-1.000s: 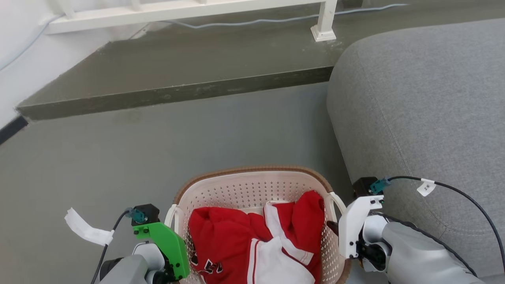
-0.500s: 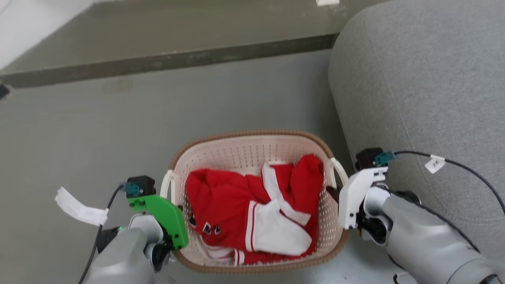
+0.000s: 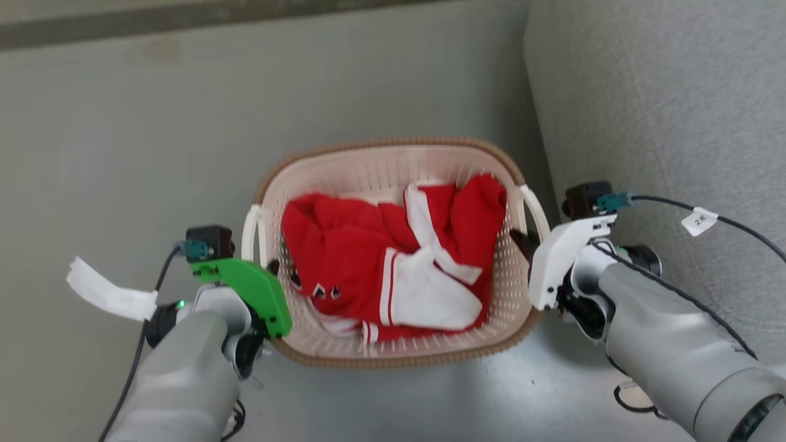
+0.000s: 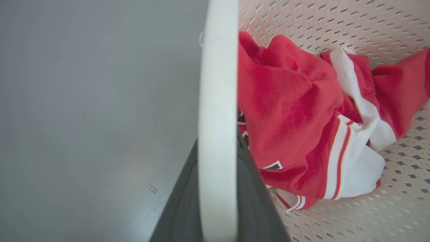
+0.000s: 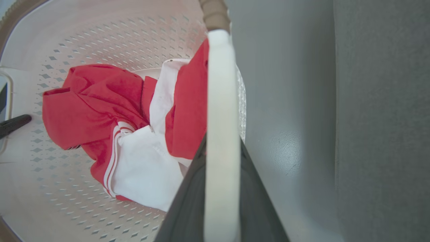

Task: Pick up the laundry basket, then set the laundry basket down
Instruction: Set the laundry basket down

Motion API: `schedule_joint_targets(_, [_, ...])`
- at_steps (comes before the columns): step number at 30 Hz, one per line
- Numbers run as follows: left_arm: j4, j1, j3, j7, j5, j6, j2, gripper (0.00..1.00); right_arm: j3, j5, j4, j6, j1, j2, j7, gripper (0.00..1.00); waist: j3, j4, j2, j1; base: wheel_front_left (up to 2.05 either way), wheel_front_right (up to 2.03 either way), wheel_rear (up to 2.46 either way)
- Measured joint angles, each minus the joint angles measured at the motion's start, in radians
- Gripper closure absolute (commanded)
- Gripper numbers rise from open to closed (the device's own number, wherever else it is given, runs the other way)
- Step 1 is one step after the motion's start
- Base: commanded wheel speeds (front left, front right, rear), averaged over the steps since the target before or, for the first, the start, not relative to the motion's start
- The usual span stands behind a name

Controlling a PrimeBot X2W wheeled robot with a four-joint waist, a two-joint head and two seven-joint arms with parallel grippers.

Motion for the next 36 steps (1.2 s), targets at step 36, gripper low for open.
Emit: schedule_joint_targets(36, [0.016,-0.257,0.036,-0.137,0.038,0.029,0.031,1.0,-0.028,-0.029,0.033,0.0,-0.24,0.034,-0.198,1.0,0.447,-0.013,0.0,0.0002,0.0,0.0,0.0])
